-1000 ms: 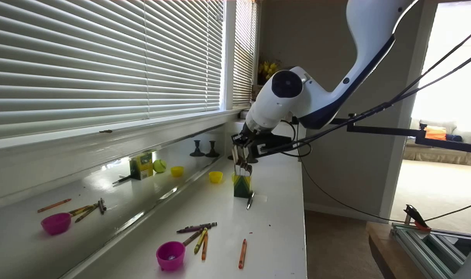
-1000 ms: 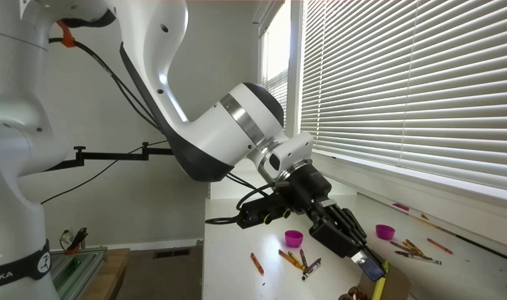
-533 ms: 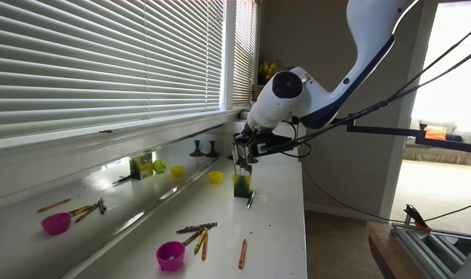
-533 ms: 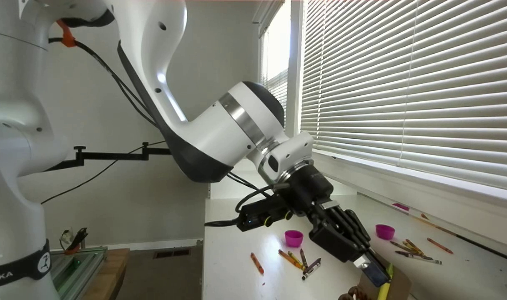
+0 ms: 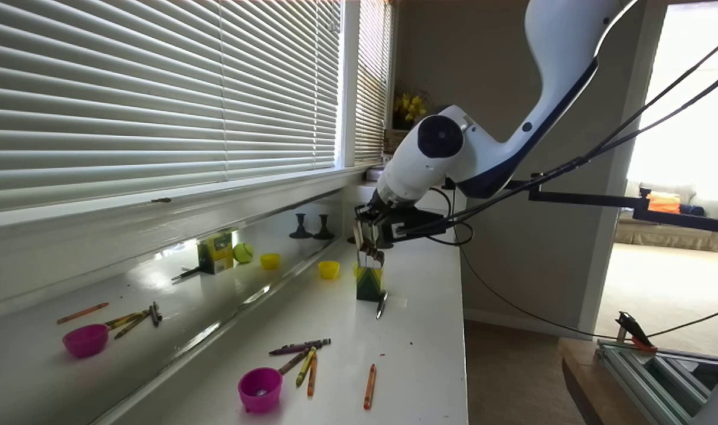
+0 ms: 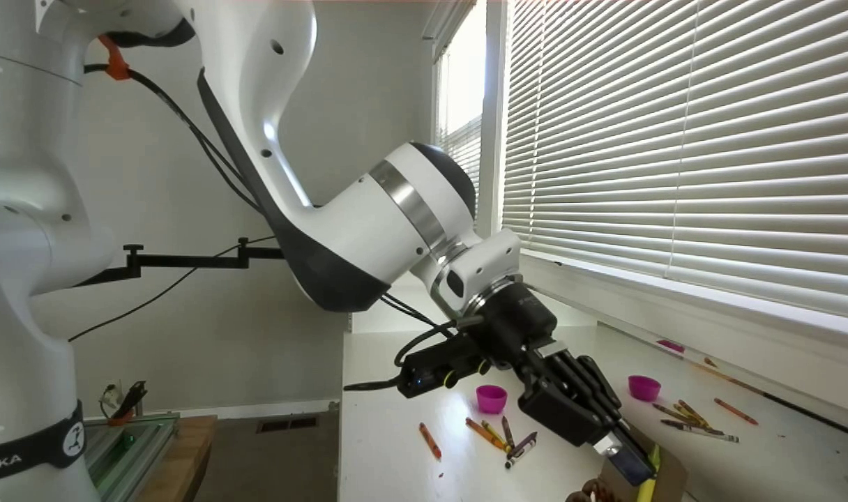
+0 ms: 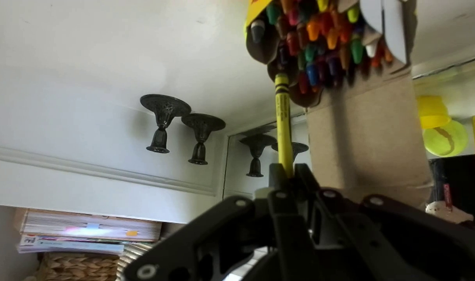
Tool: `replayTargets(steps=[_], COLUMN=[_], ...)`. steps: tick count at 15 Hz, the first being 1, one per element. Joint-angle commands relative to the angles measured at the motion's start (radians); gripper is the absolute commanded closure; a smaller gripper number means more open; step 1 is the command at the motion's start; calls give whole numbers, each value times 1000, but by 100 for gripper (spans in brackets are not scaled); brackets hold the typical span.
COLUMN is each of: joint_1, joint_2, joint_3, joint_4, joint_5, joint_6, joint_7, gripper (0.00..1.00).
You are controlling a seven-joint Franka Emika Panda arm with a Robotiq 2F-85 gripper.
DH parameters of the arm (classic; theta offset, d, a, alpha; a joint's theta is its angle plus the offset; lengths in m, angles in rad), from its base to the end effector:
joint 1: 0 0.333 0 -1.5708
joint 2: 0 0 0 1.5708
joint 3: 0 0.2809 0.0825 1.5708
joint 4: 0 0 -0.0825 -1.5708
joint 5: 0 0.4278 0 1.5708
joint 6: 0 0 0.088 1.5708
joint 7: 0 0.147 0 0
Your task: Put one crayon back into the box
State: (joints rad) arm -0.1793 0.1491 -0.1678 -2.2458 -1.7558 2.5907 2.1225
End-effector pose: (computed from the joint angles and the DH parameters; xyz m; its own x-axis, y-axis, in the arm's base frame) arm 0.5548 -0.2047 0.2164 0.3693 -0.4110 0.8335 -0.8221 -0.5628 0.0868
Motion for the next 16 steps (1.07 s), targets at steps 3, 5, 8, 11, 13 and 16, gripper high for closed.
replayTargets(steps=[3,5,8,11,13,16], joint_1=[3,2,0,-1,-1,-2], joint_2=[35,40,49,63,76,94], joint_3=[6,7,8,8,9,9], joint_4=[38,44,46,38,36,38], joint_5=[-112,-135,-144,-154,-154,-149], joint_6=[9,9,13,17,22,26], joint_7=[116,136,149,152,151,151], gripper=[98,98,98,98,98,98])
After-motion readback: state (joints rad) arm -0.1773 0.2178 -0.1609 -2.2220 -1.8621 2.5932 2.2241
